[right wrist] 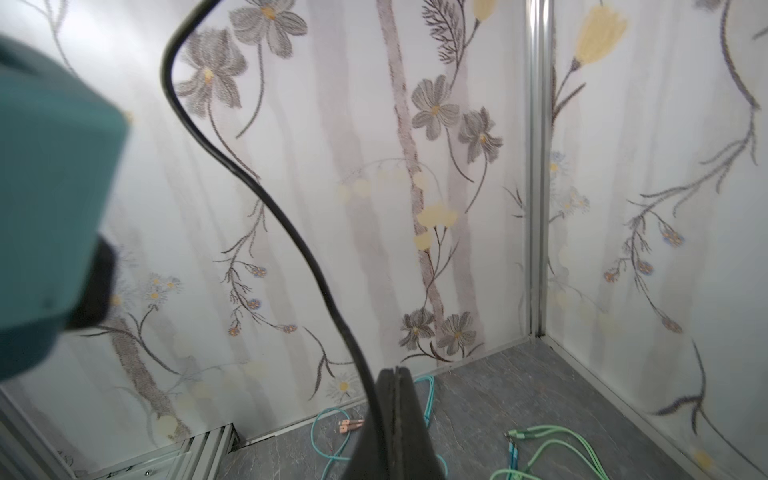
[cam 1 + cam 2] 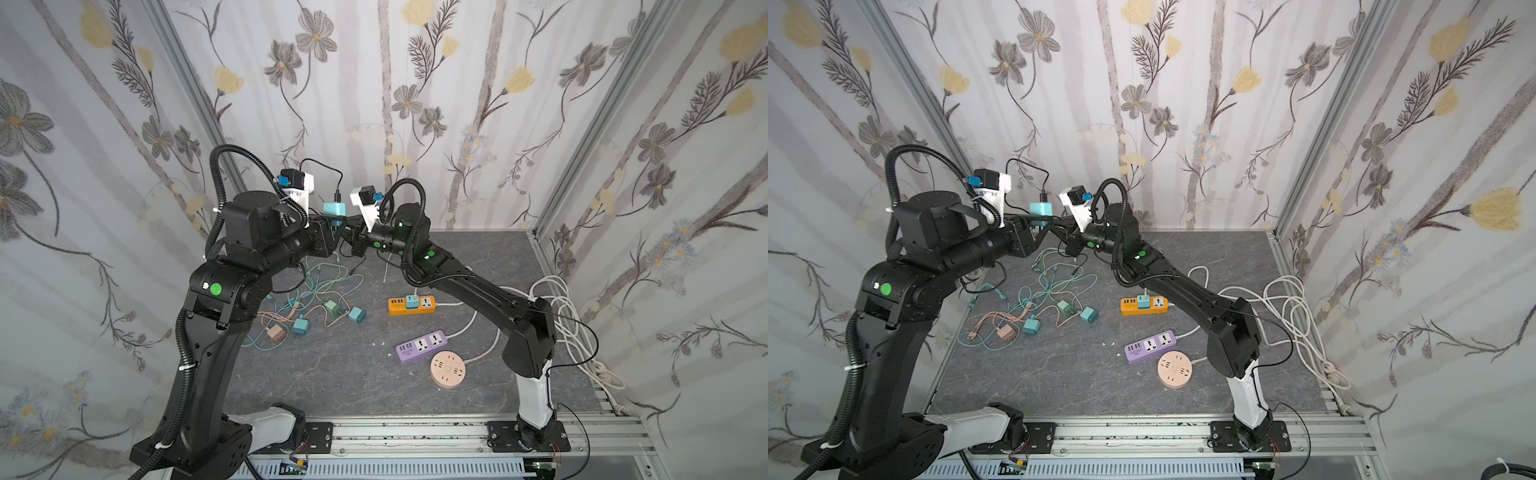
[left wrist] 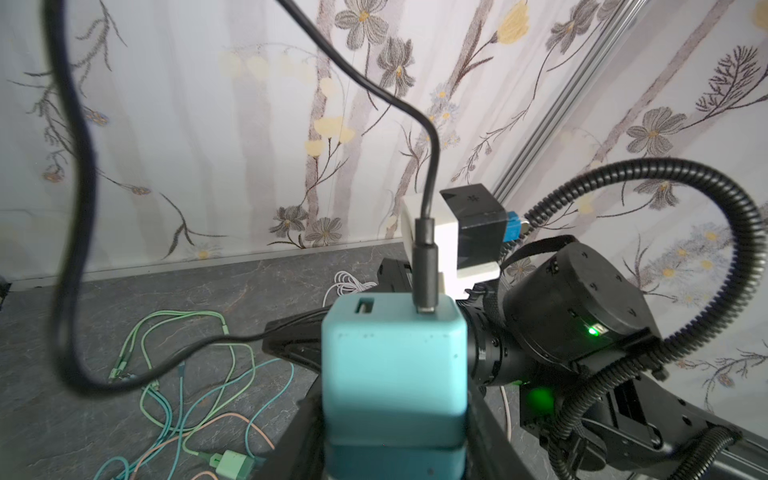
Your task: Insert the plug
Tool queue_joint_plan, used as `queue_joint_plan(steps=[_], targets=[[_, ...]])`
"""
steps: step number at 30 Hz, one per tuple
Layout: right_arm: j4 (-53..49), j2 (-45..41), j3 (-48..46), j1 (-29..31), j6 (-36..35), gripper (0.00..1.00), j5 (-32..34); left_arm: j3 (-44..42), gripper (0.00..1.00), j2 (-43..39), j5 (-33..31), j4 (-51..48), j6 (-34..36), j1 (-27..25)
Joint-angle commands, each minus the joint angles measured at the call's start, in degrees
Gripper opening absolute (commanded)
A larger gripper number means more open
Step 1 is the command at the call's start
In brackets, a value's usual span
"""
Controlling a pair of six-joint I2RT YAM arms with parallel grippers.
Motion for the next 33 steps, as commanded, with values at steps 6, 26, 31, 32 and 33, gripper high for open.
queue_joint_plan(steps=[6,26,31,32,33], targets=[[-13.4,-12.3,-15.8,-11.1,2.1,0.00,3.2,-3.9,0.00,3.9,6.0,1.9,2.3,-5.4],[-21.2,-38.4,-43.9,-34.5,2.3,0.00,14.2,6.2,0.00,28.0,5.6,4.5,5.1,-21.0],[-23.3,-39.2,-45.4,-38.2,-0.2,0.00,15.7,8.2,0.00,34.2,7.0,7.0,5.6,-21.7],[-23.4,-39.1,-45.6,-38.9,-0.8,0.00,15.8,9.0,0.00,35.6,6.9,7.3,5.8,-21.7],[-23.5,-38.9,-45.6,-39.5,-1.4,0.00,15.8,9.9,0.00,36.9,6.8,7.4,5.7,-21.7]])
